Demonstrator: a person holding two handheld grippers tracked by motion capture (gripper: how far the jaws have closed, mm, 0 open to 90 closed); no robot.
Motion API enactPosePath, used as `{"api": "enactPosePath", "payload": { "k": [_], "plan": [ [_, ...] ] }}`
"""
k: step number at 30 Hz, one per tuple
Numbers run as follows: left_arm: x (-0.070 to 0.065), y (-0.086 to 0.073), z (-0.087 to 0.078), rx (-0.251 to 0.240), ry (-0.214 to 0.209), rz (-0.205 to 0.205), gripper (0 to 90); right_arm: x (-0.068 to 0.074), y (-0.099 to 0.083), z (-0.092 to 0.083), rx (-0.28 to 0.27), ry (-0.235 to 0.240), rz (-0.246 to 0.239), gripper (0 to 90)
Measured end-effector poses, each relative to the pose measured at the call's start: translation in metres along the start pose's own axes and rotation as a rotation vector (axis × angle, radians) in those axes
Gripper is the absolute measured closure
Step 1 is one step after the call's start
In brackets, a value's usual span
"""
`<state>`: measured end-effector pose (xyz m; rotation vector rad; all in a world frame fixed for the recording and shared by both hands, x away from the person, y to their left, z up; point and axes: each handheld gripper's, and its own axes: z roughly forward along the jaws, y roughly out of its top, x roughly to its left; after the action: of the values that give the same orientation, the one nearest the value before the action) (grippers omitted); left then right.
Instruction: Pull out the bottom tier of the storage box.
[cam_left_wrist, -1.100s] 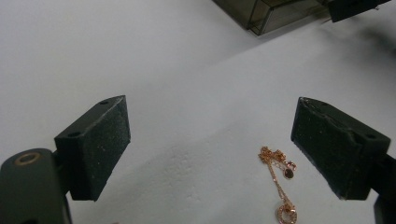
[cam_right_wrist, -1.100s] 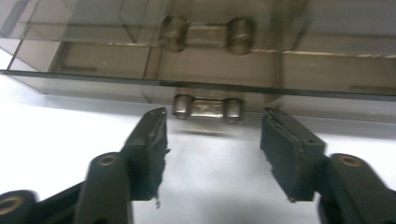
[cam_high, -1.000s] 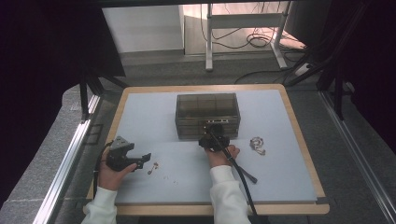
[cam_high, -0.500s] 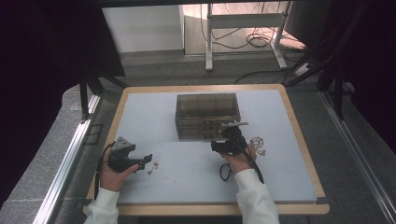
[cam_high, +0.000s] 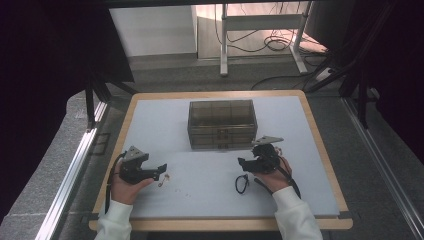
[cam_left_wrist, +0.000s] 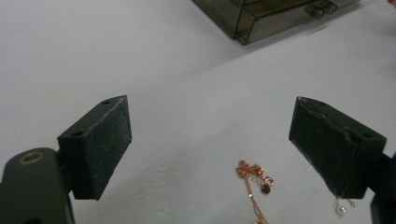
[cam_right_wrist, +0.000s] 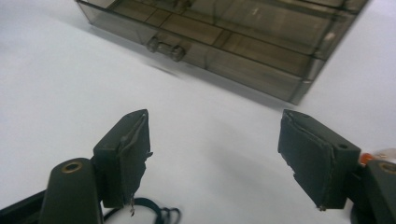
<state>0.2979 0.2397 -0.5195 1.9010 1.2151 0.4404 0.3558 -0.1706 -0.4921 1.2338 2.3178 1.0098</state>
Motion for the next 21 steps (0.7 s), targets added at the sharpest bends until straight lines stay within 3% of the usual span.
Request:
{"api": "enactPosePath", "payload": {
  "k": [9,21],
  "plan": [
    [-0.017,0.008,0.009,0.009,-0.022,0.048,15.8,-0.019,-0.015,-0.013,-0.040,0.041,-0.001,25.2],
    [-0.023,0.018,0.017,0.011,-0.047,0.071,19.5,-0.033,-0.021,-0.015,-0.041,0.014,-0.012,29.7]
  ]
}}
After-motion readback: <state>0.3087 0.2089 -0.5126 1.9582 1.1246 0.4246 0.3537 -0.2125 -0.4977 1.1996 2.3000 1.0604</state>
